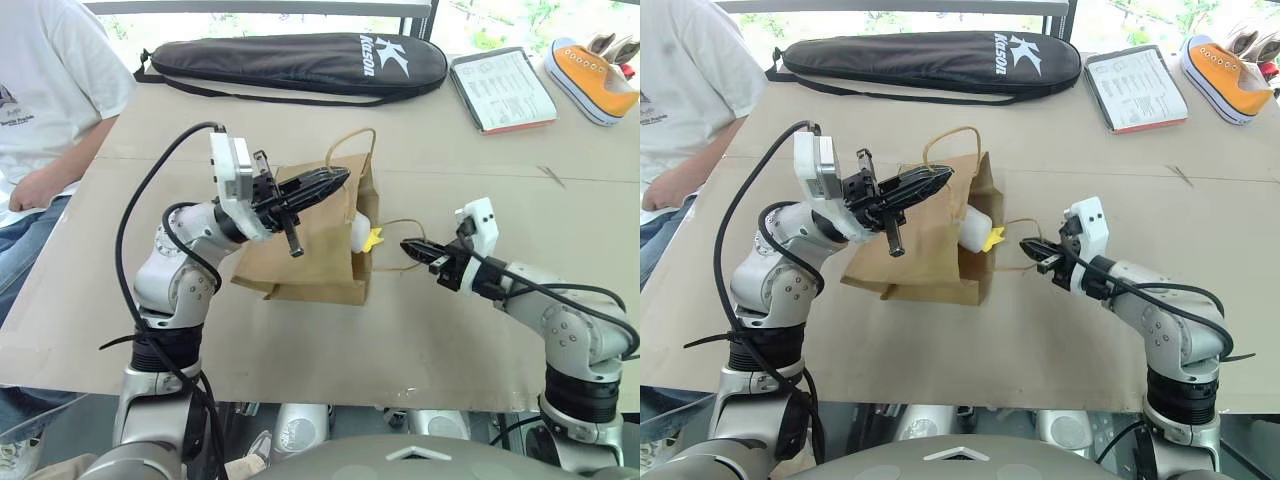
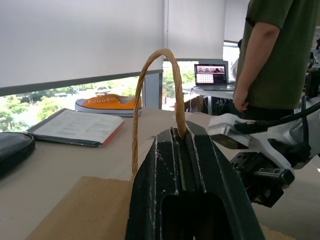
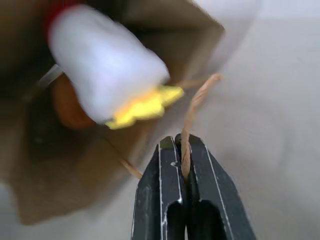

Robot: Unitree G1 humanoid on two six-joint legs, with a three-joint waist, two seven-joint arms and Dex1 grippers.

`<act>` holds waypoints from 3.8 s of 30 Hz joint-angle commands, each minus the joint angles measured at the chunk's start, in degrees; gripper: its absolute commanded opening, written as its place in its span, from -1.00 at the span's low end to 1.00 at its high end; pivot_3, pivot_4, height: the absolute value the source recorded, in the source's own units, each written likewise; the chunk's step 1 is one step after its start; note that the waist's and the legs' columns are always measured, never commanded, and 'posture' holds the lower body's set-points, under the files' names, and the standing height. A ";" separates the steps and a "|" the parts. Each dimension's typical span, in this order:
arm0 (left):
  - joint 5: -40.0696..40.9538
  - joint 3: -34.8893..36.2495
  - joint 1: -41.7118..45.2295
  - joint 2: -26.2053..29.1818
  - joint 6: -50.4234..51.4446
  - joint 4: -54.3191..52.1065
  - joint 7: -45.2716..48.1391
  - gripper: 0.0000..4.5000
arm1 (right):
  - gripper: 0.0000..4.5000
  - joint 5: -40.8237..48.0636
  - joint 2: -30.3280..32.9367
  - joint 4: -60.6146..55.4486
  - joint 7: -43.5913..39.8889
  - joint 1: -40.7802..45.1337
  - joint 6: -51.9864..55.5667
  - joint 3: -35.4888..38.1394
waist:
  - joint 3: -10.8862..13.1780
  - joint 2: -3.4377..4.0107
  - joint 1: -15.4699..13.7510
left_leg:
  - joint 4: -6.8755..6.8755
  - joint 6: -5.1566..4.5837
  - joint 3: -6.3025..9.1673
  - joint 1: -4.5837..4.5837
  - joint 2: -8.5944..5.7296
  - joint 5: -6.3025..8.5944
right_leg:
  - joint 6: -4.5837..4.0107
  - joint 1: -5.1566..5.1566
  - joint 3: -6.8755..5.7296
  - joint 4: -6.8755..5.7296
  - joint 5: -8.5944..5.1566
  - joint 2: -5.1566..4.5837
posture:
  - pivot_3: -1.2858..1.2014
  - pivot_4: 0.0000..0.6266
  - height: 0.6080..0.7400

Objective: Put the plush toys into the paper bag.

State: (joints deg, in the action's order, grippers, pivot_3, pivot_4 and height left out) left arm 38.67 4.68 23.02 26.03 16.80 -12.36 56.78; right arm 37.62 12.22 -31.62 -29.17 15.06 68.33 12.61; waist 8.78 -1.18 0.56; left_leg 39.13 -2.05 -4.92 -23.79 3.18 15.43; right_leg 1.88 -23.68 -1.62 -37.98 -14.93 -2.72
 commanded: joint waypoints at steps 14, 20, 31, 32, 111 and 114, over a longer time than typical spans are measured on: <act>3.18 6.47 10.96 3.09 3.22 13.05 -0.62 -1.00 | -0.98 59.57 19.06 -2.92 28.37 19.36 -10.14 10.94 | 0.01 0.00 0.02 | 0.00 -0.02 0.00 -0.04 -0.04 0.01 | 0.00 -0.01 -0.04 0.02 0.00 -0.05 | 0.03 -0.52 1.00; -9.08 -0.61 17.11 -0.07 -5.08 26.25 -0.28 -1.00 | -0.98 48.32 26.70 -0.70 32.20 16.54 -11.33 2.51 | -0.04 -0.08 -0.27 | 0.00 -0.03 -0.05 -0.05 -0.08 0.01 | 0.00 -0.01 -0.01 0.05 0.00 -0.04 | 0.03 -0.52 1.00; -7.88 0.68 19.24 1.59 -1.71 28.44 4.64 0.01 | 0.15 43.63 35.34 -6.15 16.84 4.82 -17.14 9.56 | 0.01 -0.06 -0.16 | -0.01 -0.08 -0.01 -0.19 0.04 0.05 | 0.03 -0.17 0.03 0.04 -0.01 0.04 | 0.03 -0.52 1.00; -6.59 1.23 18.86 2.18 -0.20 27.27 5.37 0.07 | 0.15 45.76 37.00 -6.17 16.21 3.71 -16.73 11.82 | 0.01 -0.06 -0.14 | -0.01 -0.08 -0.03 -0.19 0.06 0.05 | 0.03 -0.17 0.03 0.04 -0.01 0.03 | 0.03 -0.52 1.00; -17.68 -8.95 2.64 -0.48 -8.25 10.03 -2.03 -1.00 | -0.78 6.21 23.73 -11.02 -4.30 -10.06 -26.52 -5.06 | -0.06 -0.09 -1.26 | 0.10 -0.16 0.04 0.02 -0.10 0.09 | 0.12 0.10 0.08 -0.01 -0.05 -0.03 | 0.03 -0.52 1.00; -16.03 -8.04 9.25 2.46 -14.90 19.97 9.30 -1.00 | -0.23 6.31 25.32 -12.50 -5.04 -12.04 -27.25 -3.47 | -0.06 -0.08 -1.36 | 0.11 -0.17 0.01 0.04 -0.11 0.10 | 0.10 0.09 0.07 -0.01 -0.05 0.05 | 0.03 -0.52 1.00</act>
State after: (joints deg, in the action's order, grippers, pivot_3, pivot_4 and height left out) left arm 21.17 -4.89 30.38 27.99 5.92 5.60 61.23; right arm 42.95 36.82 -41.71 -33.61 3.15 42.18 7.23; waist 8.72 -1.26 -0.80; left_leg 39.23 -2.20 -4.90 -23.77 3.06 15.52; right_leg 1.98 -23.60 -1.56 -37.98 -14.98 -2.68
